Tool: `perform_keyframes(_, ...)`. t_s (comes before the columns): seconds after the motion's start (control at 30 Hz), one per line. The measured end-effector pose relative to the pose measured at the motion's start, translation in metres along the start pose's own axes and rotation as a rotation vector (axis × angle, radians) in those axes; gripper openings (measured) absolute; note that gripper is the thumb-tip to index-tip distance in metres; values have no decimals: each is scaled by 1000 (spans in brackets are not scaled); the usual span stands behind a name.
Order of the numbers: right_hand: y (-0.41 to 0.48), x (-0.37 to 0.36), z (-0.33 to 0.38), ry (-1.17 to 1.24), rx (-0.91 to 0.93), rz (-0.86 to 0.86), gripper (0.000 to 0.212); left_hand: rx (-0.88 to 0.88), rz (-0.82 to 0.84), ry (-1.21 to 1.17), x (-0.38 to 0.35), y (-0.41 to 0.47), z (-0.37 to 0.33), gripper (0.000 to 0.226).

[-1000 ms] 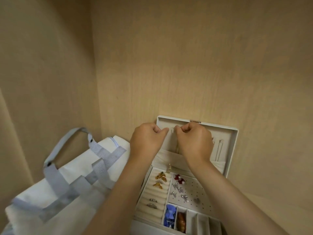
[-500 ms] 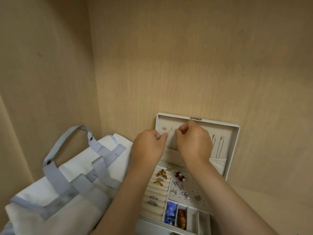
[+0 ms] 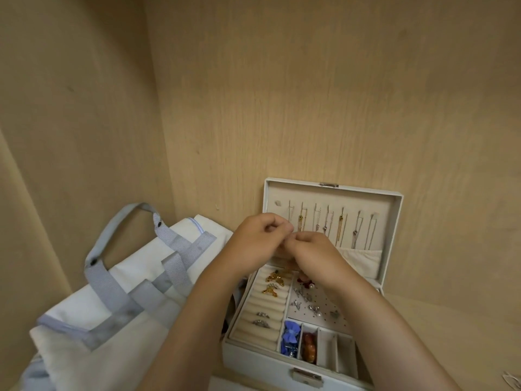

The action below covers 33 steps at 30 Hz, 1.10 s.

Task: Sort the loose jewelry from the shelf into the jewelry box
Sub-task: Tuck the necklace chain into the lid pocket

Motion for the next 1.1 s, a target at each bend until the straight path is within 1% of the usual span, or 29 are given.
perform_keyframes(0.1,-4,-4,3,90,-6,99,24,-5,30,12,3,-6,-5,13)
perform_keyframes(0.2,-5,3,4,-22,22,128,18,-8,-23,91,11,-6,-6,13)
perform_keyframes(0.27,-5,12,9,-140,81,112,19,22,-28,103,12,-5,-2,12)
perform_keyframes(0.37,-2,28,21,-315,206,30,22,91,76,98,0,-7,3,19)
perform_keyframes(0.47,2,35,27,-279,311,-60,21,106,223,84,-17,-14,2,18)
perform_keyframes(0.57,5,37,26,-251,367,-106,21,120,291,18,-27,-18,0,17)
perform_keyframes(0.67,7,37,21,-163,355,-94,19,140,263,58,-25,-15,4,19)
perform_keyframes(0.73,7,39,19,-168,337,-85,18,135,231,67,-20,-11,6,14)
perform_keyframes(0.77,7,39,16,-196,306,-50,19,128,213,62,-17,-9,7,12)
perform_keyframes(0.87,0,27,5,-307,137,207,13,84,166,64,-11,-6,6,10)
perform_keyframes(0.93,-3,14,-1,-300,107,299,12,64,138,53,-11,-5,5,8)
perform_keyframes(0.97,-3,9,-3,-287,122,308,14,56,128,53,-11,-4,4,7)
perform_keyframes(1.03,-2,2,-6,-288,156,296,7,33,129,57,-12,-4,4,7)
perform_keyframes(1.07,-2,1,-8,-283,158,284,9,22,135,50,-13,-3,4,6)
perform_keyframes(1.1,-1,2,-9,-275,146,261,17,12,135,47,-13,-3,4,6)
Point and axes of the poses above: each hand's wrist, its own y-axis towards the middle knuckle, its own x-axis out of the back of the hand, z = x × y, the point moved 6 cm from there along y, towards the middle knuckle, and after that the axes turned 14 degrees about x, right-handed, at the moved point
